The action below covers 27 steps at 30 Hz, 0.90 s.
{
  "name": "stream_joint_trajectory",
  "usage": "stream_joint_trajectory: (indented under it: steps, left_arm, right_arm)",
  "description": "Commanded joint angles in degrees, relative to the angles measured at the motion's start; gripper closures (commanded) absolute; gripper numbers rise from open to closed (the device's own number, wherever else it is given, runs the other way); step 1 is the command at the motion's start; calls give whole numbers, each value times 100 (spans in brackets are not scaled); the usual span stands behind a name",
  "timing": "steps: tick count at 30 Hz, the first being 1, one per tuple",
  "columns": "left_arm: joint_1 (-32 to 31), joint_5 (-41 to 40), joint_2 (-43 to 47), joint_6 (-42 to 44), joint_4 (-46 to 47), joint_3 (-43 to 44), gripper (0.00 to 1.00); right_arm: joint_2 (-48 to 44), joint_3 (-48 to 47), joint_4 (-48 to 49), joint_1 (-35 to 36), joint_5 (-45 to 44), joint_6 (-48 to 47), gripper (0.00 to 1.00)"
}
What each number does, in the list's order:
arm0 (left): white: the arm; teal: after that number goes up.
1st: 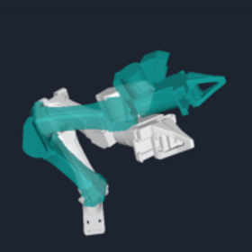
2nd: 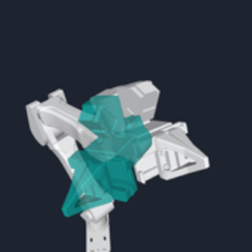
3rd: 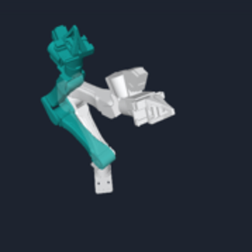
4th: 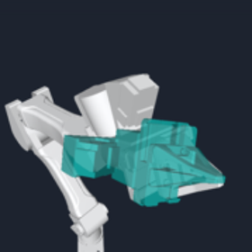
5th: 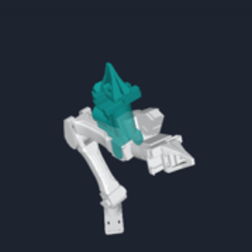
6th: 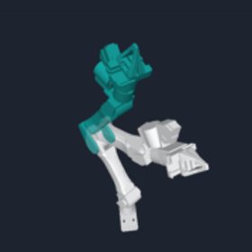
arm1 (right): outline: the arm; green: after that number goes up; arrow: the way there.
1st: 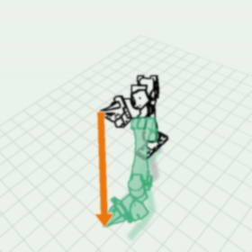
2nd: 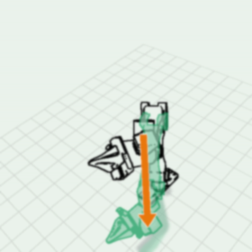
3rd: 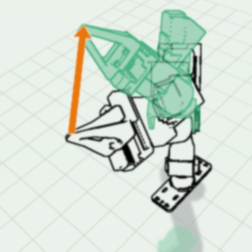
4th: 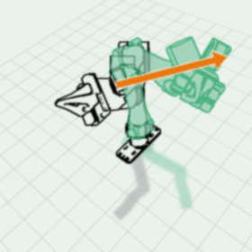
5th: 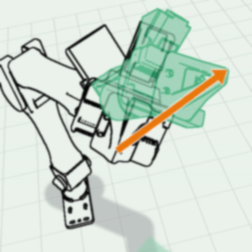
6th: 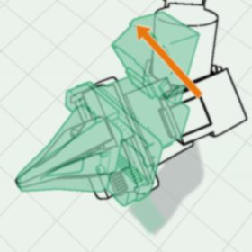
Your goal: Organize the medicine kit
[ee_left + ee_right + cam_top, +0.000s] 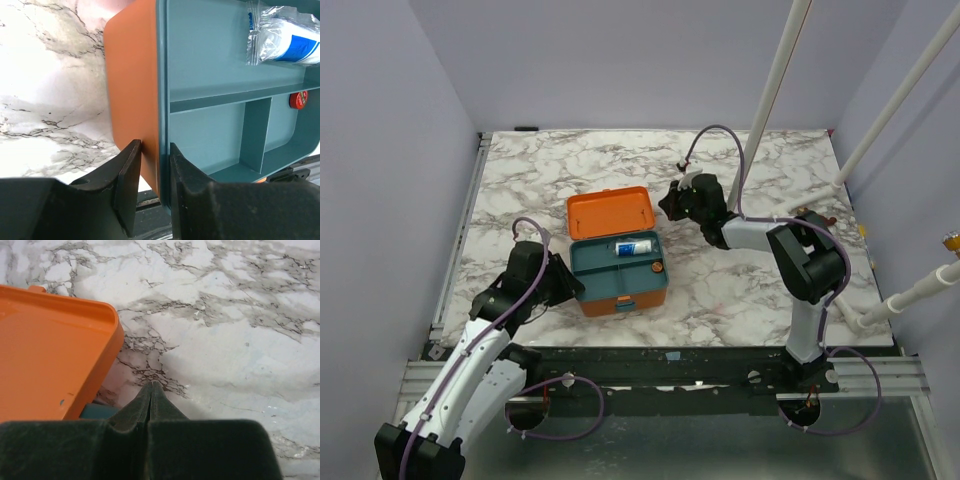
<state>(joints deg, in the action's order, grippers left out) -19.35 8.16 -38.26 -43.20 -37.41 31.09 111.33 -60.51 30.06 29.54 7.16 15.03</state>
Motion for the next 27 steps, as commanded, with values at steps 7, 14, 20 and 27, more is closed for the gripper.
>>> stream_joint_trajectory:
  steps: [7,14,20,27]
  left_arm:
    - [-25,1,-417,382,-583,502,100]
    - [-33,-68,-494,529,-627,632,100]
    - [-101,-21,-641,627,-574,644,100]
    - [-200,-104,-698,668,-561,666,100]
  right_arm:
    - [534,-460,180,-362,795,253,99]
    - [917,-604,451,-436,2109,452,99]
    - [1193,-804,869,-439,2866,728,99]
    - [1362,-725,1920,-448,3467,1167,99]
